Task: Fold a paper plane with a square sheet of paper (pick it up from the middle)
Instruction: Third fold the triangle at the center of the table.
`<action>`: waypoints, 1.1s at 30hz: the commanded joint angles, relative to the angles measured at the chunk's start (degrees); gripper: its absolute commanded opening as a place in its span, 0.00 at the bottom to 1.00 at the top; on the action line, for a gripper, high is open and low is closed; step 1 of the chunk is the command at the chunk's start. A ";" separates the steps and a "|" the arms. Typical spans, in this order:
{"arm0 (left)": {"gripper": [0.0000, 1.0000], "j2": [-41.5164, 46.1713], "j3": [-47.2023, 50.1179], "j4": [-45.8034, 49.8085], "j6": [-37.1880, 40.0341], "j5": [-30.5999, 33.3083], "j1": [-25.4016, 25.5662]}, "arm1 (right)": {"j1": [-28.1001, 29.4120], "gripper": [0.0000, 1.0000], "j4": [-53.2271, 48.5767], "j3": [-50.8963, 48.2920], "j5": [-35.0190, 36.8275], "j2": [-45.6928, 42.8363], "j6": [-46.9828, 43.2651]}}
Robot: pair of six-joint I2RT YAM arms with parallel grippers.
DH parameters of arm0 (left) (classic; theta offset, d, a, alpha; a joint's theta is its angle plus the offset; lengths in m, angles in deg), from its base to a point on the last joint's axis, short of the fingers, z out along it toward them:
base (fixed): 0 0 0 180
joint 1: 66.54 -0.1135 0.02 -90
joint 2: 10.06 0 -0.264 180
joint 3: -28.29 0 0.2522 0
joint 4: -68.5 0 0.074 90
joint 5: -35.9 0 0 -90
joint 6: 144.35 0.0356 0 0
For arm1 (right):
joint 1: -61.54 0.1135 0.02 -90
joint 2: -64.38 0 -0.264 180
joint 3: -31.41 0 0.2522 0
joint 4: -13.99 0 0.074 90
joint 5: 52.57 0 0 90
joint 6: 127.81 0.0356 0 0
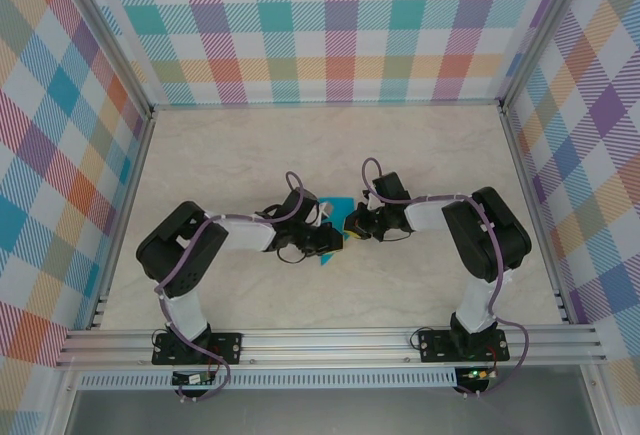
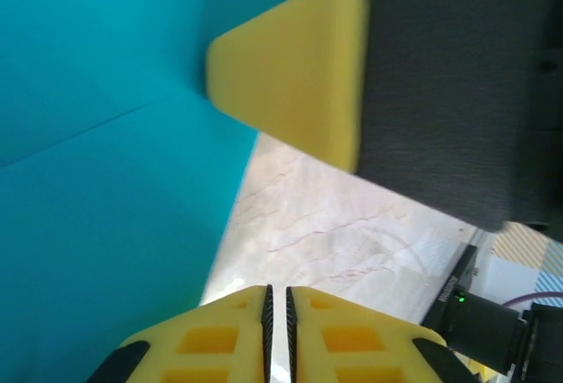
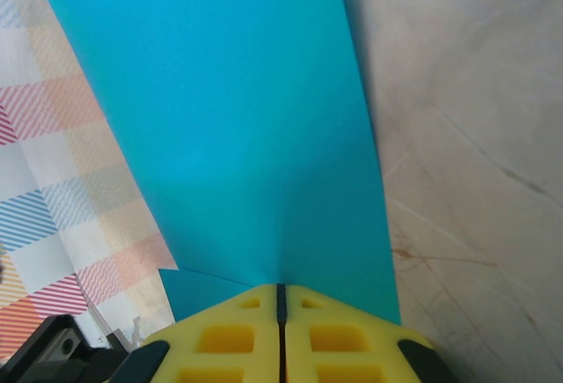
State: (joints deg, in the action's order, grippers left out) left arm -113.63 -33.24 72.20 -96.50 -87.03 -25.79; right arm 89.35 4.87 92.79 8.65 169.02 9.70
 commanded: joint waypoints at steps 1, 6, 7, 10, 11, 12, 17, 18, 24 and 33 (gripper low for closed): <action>0.12 -1.81 1.51 2.75 0.81 0.50 0.14 | -0.04 0.07 -4.67 -1.32 3.78 1.68 -0.59; 0.11 0.78 4.40 5.21 1.65 2.12 0.20 | -0.04 0.07 -5.17 -1.40 4.12 1.60 -0.60; 0.12 1.57 5.11 5.43 1.72 2.44 0.20 | -0.04 0.07 -5.21 -1.47 4.19 1.62 -0.60; 0.11 3.49 6.36 6.47 2.11 2.75 0.20 | -0.04 0.07 -5.54 -1.31 4.53 1.68 -0.73; 0.11 4.14 6.59 7.04 2.38 2.86 0.17 | -0.04 0.07 -5.72 -1.26 4.65 1.67 -0.73; 0.12 4.69 6.91 7.20 2.42 2.93 0.18 | -0.04 0.07 -5.78 -1.38 4.83 1.72 -0.74; 0.11 6.97 8.85 8.70 2.78 3.88 0.02 | -0.03 0.07 -5.61 -1.40 4.89 1.98 -0.68; 0.11 7.14 9.29 8.75 2.64 4.00 -0.02 | -0.04 0.07 -5.61 -1.46 4.89 2.00 -0.58; 0.10 10.13 12.24 9.05 1.61 4.99 -0.14 | -0.04 0.07 -5.72 -1.29 4.75 2.02 -0.62; 0.12 19.76 11.45 11.19 1.70 6.71 -1.22 | -0.04 0.08 -4.88 -2.17 4.70 1.03 1.00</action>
State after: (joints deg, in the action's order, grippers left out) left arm -97.15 -20.76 81.66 -94.99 -81.57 -26.34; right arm 89.35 4.74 92.79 8.89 169.02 9.91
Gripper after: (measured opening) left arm 0.109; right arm 0.080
